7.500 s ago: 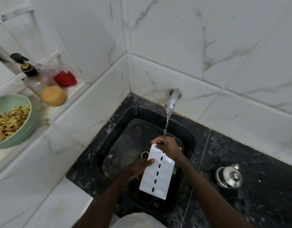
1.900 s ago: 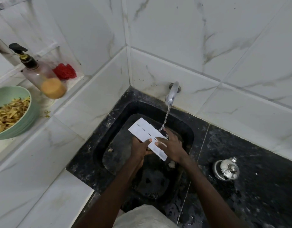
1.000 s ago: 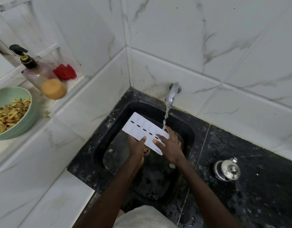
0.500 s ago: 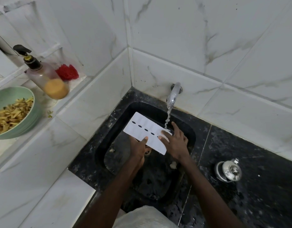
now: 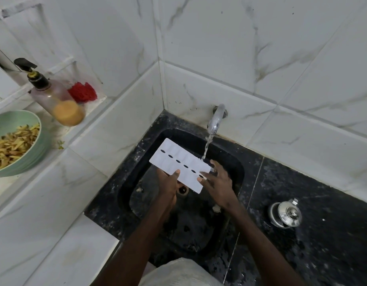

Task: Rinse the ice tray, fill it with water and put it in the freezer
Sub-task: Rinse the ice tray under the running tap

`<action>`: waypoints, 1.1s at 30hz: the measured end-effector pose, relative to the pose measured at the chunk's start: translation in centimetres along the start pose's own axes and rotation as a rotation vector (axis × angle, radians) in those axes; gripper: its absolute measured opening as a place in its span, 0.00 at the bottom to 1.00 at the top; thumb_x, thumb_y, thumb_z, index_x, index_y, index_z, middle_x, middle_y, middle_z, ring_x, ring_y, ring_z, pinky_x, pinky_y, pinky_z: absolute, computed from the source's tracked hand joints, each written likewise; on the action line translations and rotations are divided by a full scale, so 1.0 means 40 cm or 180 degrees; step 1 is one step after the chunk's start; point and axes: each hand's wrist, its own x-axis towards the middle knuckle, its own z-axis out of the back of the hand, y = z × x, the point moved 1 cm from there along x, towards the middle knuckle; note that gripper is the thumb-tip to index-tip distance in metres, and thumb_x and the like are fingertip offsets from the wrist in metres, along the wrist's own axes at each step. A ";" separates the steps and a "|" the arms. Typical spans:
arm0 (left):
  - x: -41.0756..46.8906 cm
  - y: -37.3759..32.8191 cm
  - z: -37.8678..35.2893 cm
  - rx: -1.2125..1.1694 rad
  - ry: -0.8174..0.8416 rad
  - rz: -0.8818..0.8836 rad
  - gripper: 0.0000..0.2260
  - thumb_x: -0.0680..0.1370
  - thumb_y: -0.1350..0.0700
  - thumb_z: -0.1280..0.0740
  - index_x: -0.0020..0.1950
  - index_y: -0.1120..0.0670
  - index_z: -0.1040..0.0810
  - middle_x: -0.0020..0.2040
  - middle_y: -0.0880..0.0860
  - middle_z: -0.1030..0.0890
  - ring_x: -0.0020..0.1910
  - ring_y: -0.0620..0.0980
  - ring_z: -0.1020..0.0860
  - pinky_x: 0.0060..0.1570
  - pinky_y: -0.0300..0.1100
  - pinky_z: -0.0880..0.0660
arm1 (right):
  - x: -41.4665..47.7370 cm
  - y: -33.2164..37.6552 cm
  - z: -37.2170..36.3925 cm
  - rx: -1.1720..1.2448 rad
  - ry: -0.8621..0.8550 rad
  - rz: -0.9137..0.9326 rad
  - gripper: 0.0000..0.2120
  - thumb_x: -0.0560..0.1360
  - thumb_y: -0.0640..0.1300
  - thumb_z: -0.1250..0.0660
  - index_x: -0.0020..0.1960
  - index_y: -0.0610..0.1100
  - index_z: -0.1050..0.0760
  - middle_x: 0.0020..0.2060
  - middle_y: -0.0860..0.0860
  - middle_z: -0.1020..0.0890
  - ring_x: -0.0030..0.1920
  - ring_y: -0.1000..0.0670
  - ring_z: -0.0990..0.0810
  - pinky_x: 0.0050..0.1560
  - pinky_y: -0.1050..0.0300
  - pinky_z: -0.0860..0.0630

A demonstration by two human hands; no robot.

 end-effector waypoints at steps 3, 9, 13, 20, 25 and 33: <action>-0.010 0.001 0.001 0.0006 0.0050 0.0079 0.28 0.80 0.70 0.33 0.76 0.53 0.36 0.69 0.56 0.22 0.60 0.54 0.19 0.59 0.63 0.20 | 0.003 -0.016 0.017 -0.0359 -0.0220 -0.0153 0.20 0.82 0.64 0.44 0.67 0.60 0.22 0.82 0.52 0.47 0.80 0.43 0.45 0.75 0.30 0.45; -0.009 -0.020 0.004 0.0082 -0.0006 -0.0100 0.25 0.80 0.70 0.32 0.71 0.51 0.33 0.66 0.55 0.21 0.56 0.52 0.18 0.59 0.65 0.21 | 0.005 0.004 0.005 -0.0145 0.0130 0.0017 0.23 0.82 0.67 0.46 0.69 0.60 0.23 0.82 0.53 0.48 0.81 0.44 0.48 0.76 0.28 0.46; -0.003 -0.022 0.025 0.0498 -0.0286 -0.0484 0.25 0.75 0.65 0.28 0.59 0.37 0.27 0.58 0.51 0.17 0.55 0.53 0.16 0.51 0.63 0.17 | -0.002 -0.027 -0.002 0.0017 -0.0099 -0.0323 0.24 0.82 0.65 0.44 0.73 0.57 0.26 0.81 0.50 0.45 0.79 0.42 0.43 0.75 0.33 0.39; 0.005 -0.004 0.015 0.0935 -0.0268 -0.0638 0.23 0.76 0.56 0.28 0.66 0.41 0.31 0.63 0.52 0.19 0.58 0.54 0.17 0.53 0.62 0.17 | -0.015 -0.034 -0.072 0.0181 0.0272 -0.0462 0.34 0.81 0.69 0.49 0.81 0.52 0.39 0.82 0.51 0.42 0.80 0.44 0.43 0.77 0.33 0.42; -0.002 0.006 0.007 0.0583 -0.0063 -0.0250 0.22 0.84 0.61 0.35 0.77 0.53 0.35 0.69 0.55 0.22 0.63 0.56 0.19 0.58 0.63 0.19 | -0.008 -0.035 -0.081 0.0254 0.0417 -0.0394 0.36 0.82 0.69 0.53 0.83 0.51 0.48 0.83 0.54 0.46 0.82 0.50 0.48 0.80 0.38 0.48; 0.018 -0.005 0.028 0.0444 0.0181 0.0120 0.25 0.84 0.64 0.35 0.79 0.54 0.37 0.70 0.57 0.23 0.60 0.57 0.19 0.46 0.58 0.16 | 0.020 -0.013 -0.040 0.0188 0.0624 -0.0178 0.34 0.83 0.67 0.54 0.84 0.53 0.53 0.83 0.57 0.52 0.82 0.54 0.56 0.82 0.44 0.57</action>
